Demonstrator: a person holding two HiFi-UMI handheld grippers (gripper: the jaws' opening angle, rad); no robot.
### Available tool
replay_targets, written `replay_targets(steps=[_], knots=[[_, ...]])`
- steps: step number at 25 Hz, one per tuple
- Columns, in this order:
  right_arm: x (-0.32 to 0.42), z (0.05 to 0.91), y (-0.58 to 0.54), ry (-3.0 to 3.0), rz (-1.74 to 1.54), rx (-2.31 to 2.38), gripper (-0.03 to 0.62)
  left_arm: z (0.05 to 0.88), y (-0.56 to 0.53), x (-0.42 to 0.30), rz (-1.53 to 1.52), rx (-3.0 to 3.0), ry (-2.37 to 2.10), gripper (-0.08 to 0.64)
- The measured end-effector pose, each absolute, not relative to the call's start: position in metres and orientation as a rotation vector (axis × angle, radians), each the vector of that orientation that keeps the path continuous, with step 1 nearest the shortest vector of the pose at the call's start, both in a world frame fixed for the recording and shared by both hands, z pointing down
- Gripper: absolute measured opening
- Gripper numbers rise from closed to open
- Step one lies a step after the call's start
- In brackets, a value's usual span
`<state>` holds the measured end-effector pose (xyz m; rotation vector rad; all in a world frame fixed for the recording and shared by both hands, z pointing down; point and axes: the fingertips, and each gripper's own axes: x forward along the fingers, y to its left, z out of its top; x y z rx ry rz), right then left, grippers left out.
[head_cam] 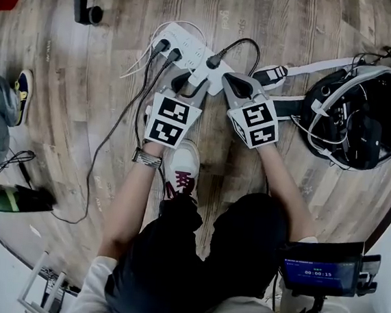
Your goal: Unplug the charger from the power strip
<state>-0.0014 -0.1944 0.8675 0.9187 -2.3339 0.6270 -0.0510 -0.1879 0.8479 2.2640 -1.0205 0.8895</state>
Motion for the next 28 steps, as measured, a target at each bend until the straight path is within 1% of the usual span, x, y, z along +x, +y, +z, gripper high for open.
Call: replay_targets(steps=[3,11,17,28], knots=[[-0.0015,0.8688,-0.1944,-2.333,0.629,0.918,0.002,0.8485,-0.1883,-0.0517,0.877,2.259,-1.019,0.143],[-0.0007,0.8703,-0.1947,-2.328,0.63,0.919,0.002,0.8498,-0.1862,-0.046,1.018,2.326,-1.04,0.14],[-0.0009,0.8699,-0.1951,-2.331,0.633,0.919,0.002,0.8497,-0.1861,-0.0447,1.067,2.337,-1.06,0.14],[-0.0017,0.8696,-0.1948,-2.338,0.64,0.914,0.002,0.848,-0.1885,-0.0531,0.836,2.23,-1.015,0.143]])
